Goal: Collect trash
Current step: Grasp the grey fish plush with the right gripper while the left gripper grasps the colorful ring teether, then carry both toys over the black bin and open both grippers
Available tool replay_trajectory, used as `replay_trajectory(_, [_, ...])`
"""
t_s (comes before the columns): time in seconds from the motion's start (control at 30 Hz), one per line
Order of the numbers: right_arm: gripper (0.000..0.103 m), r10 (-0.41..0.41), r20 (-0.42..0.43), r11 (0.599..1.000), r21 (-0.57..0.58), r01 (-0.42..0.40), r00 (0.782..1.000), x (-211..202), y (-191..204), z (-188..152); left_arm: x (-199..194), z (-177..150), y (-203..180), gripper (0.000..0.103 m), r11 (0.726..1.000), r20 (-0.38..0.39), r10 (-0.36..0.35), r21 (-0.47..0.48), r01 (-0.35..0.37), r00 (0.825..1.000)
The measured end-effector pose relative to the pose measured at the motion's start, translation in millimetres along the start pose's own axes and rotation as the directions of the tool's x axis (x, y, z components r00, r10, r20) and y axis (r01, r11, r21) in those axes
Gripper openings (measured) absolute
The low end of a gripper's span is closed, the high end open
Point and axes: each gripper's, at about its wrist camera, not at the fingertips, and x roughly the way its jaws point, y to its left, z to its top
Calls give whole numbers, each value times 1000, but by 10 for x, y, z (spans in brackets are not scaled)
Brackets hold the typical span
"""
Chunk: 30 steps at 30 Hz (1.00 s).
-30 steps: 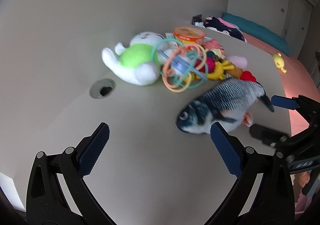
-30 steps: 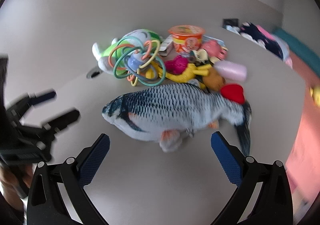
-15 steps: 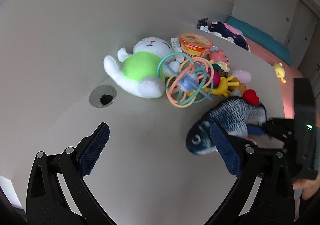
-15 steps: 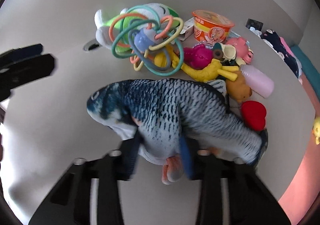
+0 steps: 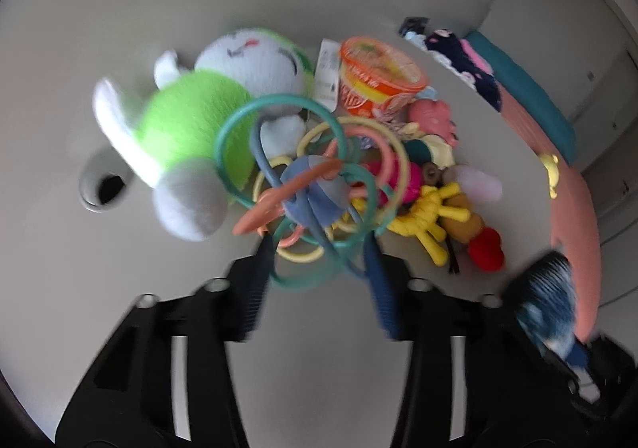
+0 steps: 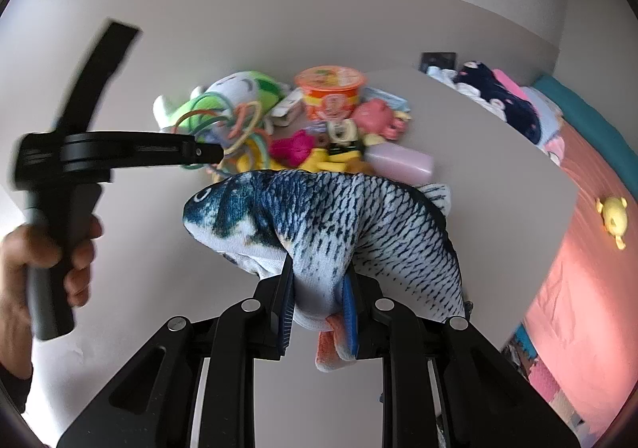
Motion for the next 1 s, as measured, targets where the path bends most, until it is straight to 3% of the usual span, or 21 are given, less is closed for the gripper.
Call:
replay_trajectory(0.07, [22, 0, 4, 1000, 13, 0, 1000, -46, -81, -17, 57, 28, -7, 23, 999, 2, -41, -26, 41, 999])
replay_trajectory(0.1, [22, -3, 6, 1000, 16, 3, 1000, -72, -106, -38, 40, 27, -34, 14, 999, 12, -26, -22, 26, 1000])
replay_trajectory(0.17, [22, -7, 13, 1000, 31, 7, 1000, -105, -185, -74, -46, -3, -175, 12, 998, 68, 37, 43, -40, 997])
replay_trajectory(0.3, [22, -5, 36, 996, 92, 2, 999, -214, -408, -143, -218, -86, -375, 11, 988, 146, 46, 137, -67, 988])
replay_trajectory(0.47, [22, -58, 57, 985, 166, 48, 997, -429, -725, -295, -463, -181, -900, 11, 961, 226, 20, 266, -81, 974])
replay_trajectory(0.6, [22, -103, 64, 970, 226, 86, 993, -624, -999, -471, -582, -244, -1272, 11, 942, 228, -44, 335, -36, 973])
replay_trajectory(1.0, [22, -249, 60, 899, 385, 208, 967, -1314, -1732, -1176, -890, -631, -2467, 11, 845, 198, -208, 529, 75, 958])
